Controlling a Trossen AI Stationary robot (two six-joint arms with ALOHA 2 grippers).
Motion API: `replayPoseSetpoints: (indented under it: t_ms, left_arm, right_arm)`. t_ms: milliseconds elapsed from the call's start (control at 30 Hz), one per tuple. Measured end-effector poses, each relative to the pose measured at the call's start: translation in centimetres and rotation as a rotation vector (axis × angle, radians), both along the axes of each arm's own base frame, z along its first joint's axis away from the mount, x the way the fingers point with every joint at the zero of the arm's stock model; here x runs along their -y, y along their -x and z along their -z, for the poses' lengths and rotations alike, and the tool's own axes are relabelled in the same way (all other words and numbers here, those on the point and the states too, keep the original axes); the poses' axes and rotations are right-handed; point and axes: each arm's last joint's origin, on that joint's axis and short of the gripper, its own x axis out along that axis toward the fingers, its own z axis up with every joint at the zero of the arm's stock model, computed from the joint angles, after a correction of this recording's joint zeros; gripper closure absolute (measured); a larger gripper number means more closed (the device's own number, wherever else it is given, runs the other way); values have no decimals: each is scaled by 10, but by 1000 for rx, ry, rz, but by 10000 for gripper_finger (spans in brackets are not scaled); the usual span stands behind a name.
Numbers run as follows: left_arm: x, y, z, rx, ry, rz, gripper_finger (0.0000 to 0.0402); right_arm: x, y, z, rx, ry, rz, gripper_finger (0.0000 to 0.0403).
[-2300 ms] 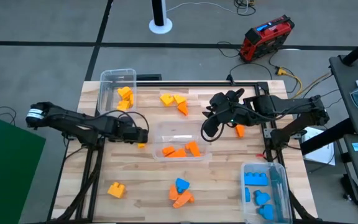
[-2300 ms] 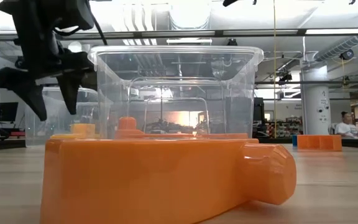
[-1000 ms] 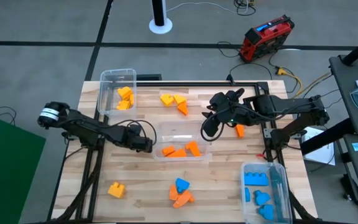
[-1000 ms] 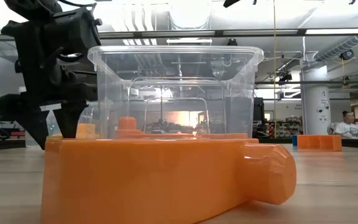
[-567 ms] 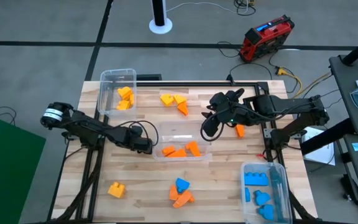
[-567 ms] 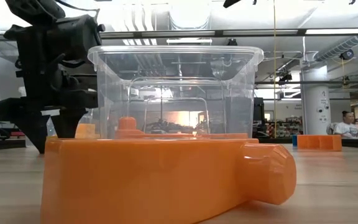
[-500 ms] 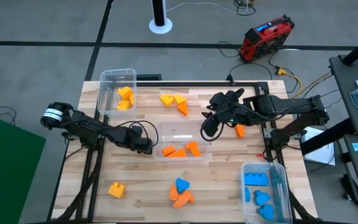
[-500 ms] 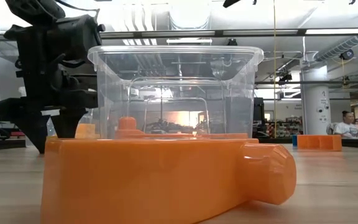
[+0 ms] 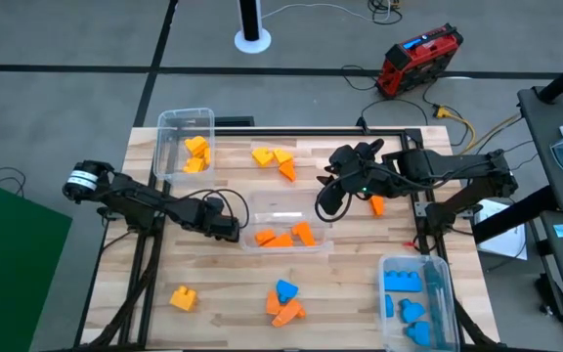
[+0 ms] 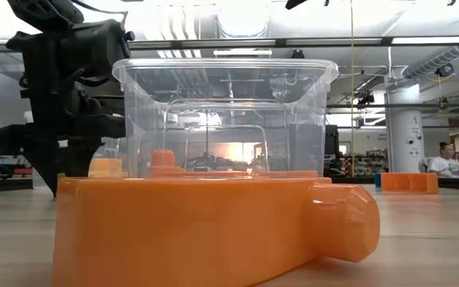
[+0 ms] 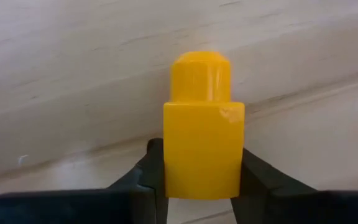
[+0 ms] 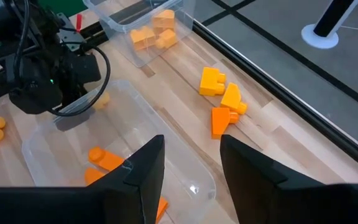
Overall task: Sort blocks
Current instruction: Put the yellow game piece into the top left transparent bin
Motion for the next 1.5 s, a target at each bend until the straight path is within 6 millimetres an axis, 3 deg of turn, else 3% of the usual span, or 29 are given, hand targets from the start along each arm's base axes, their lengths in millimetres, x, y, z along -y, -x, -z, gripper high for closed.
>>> replayPoseSetpoints:
  t_ms: [133,300,533,767,933,1100,1300,1500]
  left_arm:
    - [1,3,-9,-8,41,33,303]
    - [1,10,-40,-32,71,94,303]
    - [-7,25,-113,85,68,111,303]
    - [-37,52,-189,163,-191,-12,294]
    - [-72,69,-222,87,-387,-116,291]
    - [-111,74,-227,17,-396,-132,290]
    - [-156,76,-195,-70,-263,-108,288]
    - [-175,84,-169,-170,-177,-157,288]
  right_arm:
    - [0,0,0,0,0,0,250]
    - [0,0,0,-1,1,1,245]
    - [0,0,1,-5,6,-4,259]
    - [0,0,1,-5,6,-4,271]
    - [0,0,1,-5,6,-5,266]
    - [0,0,1,-3,6,-5,255]
    - [-1,-2,-1,24,-1,-2,245]
    - [-1,-3,-2,40,-4,-1,241]
